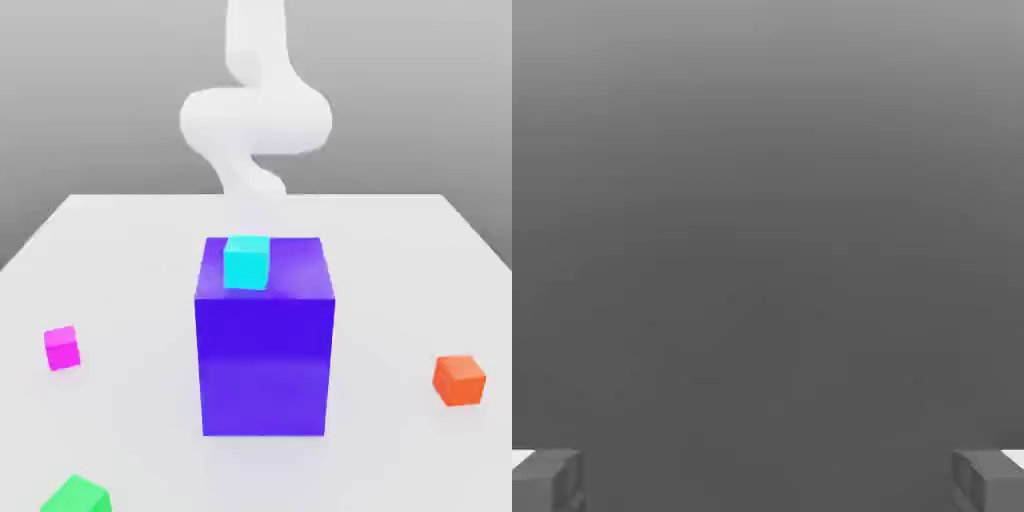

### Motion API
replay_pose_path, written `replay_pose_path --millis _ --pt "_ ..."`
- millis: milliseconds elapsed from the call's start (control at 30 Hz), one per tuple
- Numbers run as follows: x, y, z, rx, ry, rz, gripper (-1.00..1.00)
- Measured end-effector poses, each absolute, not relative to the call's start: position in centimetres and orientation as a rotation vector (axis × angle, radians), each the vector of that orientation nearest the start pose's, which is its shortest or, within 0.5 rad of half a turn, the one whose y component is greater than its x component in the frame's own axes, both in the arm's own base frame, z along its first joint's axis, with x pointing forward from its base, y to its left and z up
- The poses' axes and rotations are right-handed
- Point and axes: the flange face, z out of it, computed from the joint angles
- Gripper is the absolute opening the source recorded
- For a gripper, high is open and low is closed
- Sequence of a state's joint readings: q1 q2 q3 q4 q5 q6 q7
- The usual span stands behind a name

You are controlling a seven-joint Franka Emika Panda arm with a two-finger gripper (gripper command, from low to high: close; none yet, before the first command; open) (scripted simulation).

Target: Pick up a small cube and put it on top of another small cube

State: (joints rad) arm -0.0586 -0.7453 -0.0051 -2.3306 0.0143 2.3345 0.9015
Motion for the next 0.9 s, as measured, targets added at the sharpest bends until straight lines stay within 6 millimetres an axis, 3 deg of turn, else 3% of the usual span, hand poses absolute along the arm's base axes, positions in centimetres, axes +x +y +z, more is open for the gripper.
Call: replay_pose_path --millis 200,433,667,900 --pt "40.3 -8.9 59.9 -2.086 1.743 -0.752 0.00" --pt "41.1 -16.5 50.2 -1.656 2.247 -0.544 0.00" --pt "38.4 -23.3 40.4 -1.106 2.654 -0.356 0.00" --pt "33.0 -28.3 31.1 -0.456 2.938 -0.190 0.00"
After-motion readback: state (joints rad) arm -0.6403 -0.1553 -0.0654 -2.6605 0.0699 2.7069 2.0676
